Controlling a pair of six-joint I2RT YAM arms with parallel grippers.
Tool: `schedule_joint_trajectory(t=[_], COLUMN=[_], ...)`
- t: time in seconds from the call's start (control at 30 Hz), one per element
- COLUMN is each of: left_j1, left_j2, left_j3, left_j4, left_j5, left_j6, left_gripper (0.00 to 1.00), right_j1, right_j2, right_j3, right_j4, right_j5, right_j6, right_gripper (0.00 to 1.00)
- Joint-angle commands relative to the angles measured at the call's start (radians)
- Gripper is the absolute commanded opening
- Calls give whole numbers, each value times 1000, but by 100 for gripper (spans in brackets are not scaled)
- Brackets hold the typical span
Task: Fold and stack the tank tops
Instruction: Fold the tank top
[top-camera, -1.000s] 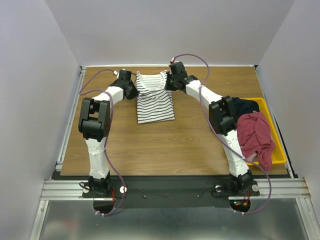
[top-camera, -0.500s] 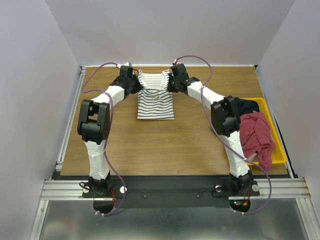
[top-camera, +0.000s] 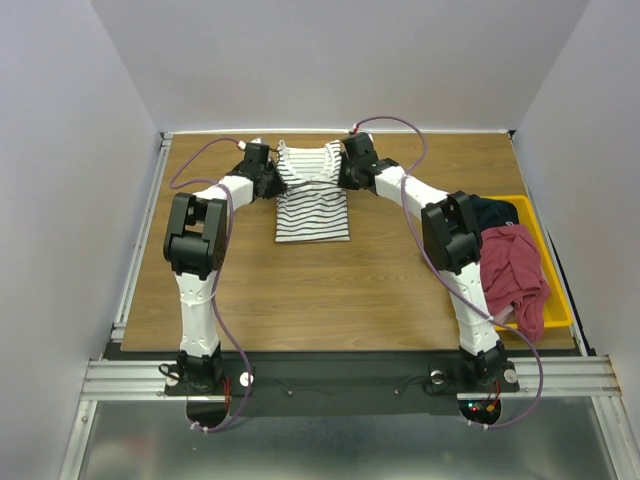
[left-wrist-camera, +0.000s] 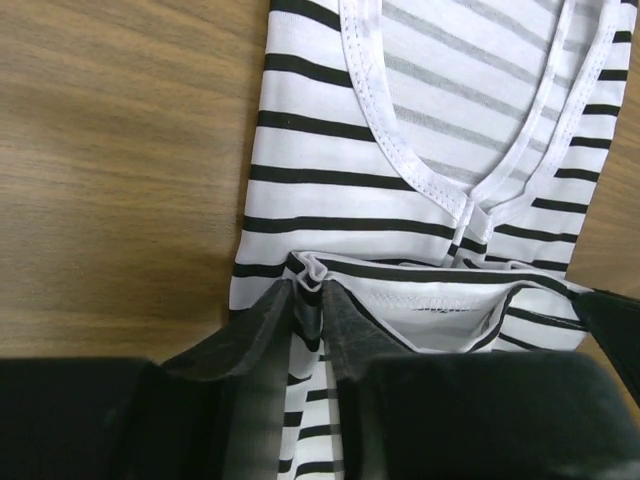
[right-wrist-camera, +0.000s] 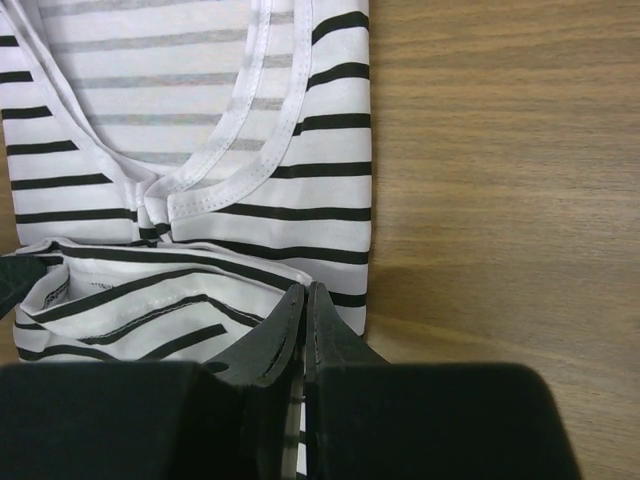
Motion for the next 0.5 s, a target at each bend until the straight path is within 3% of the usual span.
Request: schedule_joint_trajectory(t=[0.0, 0.1, 0.17, 0.27, 0.33, 0.47], left_j1=[-3, -3, -3, -3, -3, -8], left_j2=[-39, -61, -87, -128, -167, -262], left_j3=[38, 33, 28, 27, 25, 16], left_j4=[15, 15, 19, 21, 19, -26], left_j5=[-23, -26, -29, -40, -57, -165], left_j6=[21, 23, 23, 27, 27, -8], left_gripper=[41, 56, 65, 73, 75, 74], right_j1=[-8, -13, -14, -21, -24, -22], right_j2=[-52, -46, -41, -47, -53, -98], right_j3=[7, 28, 46, 54, 54, 42], right_j4=[55, 55, 54, 55, 54, 54], right_j5=[41, 55, 71, 83, 87, 54], right_j6=[11, -1, -8, -10, -10, -18], right_gripper=[12, 24, 25, 34, 43, 45])
